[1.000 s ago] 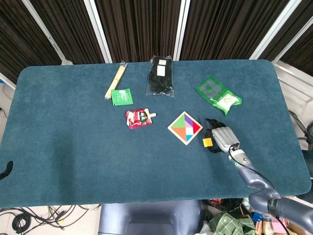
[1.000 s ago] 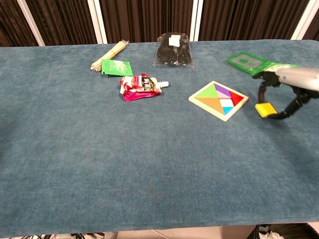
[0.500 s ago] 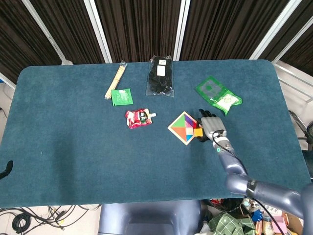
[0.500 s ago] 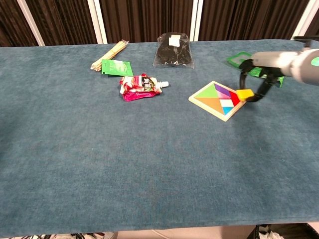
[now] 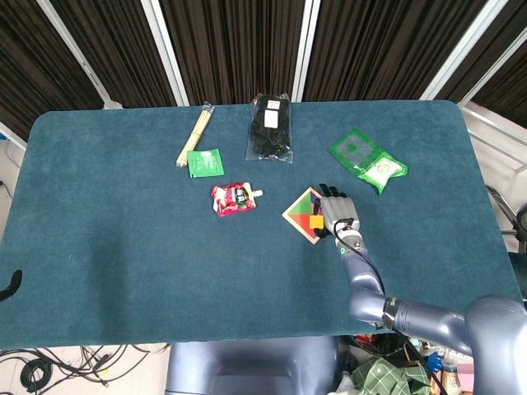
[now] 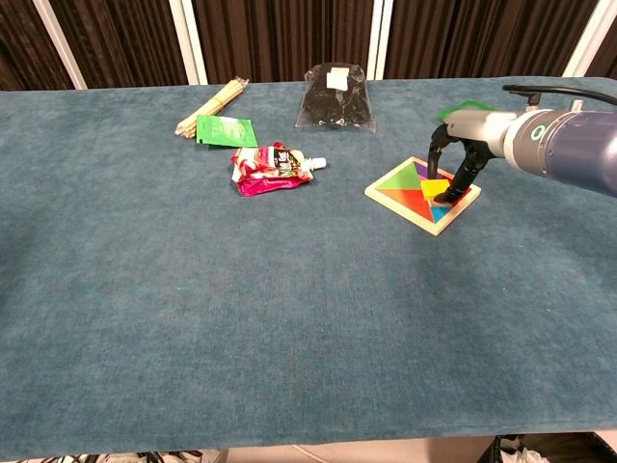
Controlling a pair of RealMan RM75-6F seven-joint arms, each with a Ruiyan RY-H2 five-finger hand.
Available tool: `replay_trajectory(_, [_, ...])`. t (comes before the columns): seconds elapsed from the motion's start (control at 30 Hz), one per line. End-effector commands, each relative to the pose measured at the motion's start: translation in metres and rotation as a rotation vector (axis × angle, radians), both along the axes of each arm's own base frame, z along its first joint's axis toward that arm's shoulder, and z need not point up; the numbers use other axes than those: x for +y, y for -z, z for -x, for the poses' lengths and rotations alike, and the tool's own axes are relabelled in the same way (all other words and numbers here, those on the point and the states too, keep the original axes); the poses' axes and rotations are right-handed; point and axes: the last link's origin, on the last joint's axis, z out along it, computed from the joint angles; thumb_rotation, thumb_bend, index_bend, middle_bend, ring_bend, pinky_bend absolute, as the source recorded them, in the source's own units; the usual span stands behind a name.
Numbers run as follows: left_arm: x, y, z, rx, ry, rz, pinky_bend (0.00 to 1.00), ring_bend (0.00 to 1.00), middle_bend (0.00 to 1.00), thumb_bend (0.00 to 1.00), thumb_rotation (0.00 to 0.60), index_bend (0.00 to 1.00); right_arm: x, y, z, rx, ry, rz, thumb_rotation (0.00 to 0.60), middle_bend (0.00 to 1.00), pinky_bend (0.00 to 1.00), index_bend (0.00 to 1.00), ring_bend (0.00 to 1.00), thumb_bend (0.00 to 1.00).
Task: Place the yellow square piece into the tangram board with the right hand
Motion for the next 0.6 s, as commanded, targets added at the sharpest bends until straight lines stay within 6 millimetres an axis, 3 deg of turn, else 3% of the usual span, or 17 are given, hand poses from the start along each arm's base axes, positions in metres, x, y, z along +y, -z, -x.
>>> replay_trajectory(0.03, [0.0, 0.0, 0.0, 0.002, 0.001, 0.0, 0.0, 0.0, 0.0, 0.32, 0.6, 0.0, -0.001, 0.003, 0.004, 0.008, -0.034, 0.003, 0.6, 0.0, 0.13, 0.52, 0.0, 0.28])
replay_trajectory(0.6, [0.001, -0.001, 0.001, 0.011, -0.007, -0.007, 0.0, 0.0, 0.0, 0.32, 0.6, 0.0, -0.009, 0.01, 0.02, -0.006, -0.06, 0.009, 0.6, 0.0, 0.13, 0.52, 0.0, 0.28])
